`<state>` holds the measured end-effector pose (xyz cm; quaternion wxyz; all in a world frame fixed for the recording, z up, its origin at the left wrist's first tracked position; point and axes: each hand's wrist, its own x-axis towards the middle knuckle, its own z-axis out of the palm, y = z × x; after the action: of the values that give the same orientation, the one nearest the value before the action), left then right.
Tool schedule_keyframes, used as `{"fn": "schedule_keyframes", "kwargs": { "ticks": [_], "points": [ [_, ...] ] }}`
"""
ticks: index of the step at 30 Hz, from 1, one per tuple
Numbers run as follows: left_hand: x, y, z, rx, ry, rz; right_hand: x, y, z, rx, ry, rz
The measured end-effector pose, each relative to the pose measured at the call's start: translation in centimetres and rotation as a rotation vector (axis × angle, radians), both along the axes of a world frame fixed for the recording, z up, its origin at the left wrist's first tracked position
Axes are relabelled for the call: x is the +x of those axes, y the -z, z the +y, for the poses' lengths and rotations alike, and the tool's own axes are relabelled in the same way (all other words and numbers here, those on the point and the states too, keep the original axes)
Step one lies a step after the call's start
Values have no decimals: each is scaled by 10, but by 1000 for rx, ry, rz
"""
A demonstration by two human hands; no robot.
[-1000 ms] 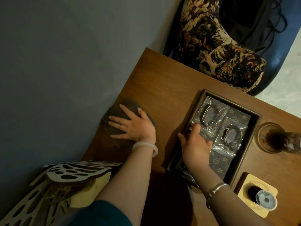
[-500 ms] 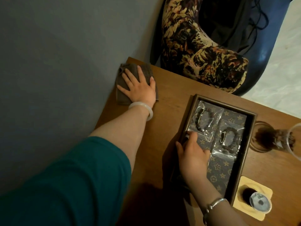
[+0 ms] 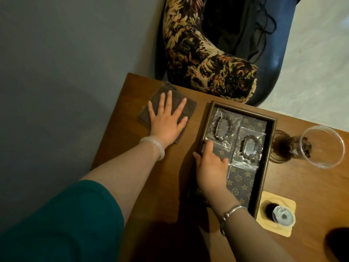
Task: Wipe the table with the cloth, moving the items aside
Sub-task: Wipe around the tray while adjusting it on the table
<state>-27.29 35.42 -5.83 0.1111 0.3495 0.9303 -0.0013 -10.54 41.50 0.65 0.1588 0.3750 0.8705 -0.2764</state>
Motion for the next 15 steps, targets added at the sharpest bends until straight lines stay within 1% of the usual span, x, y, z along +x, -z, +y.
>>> {"fn": "schedule_keyframes", "kwargs": {
  "ticks": [2,4,10,14,15],
  "points": [
    [21,2,5,-11,106,0,5,0,4,-24,9,11],
    [38,2,5,-9,129,-10,11,0,8,-58,6,13],
    [95,-7,-17,3,-56,-101,8,-5,11,-50,7,16],
    [145,-9,-55,-22,-127,-147,8,-9,14,-66,21,0],
    [156,-8,-68,-28,-140,-145,9,-10,15,-68,31,26]
  ]
}}
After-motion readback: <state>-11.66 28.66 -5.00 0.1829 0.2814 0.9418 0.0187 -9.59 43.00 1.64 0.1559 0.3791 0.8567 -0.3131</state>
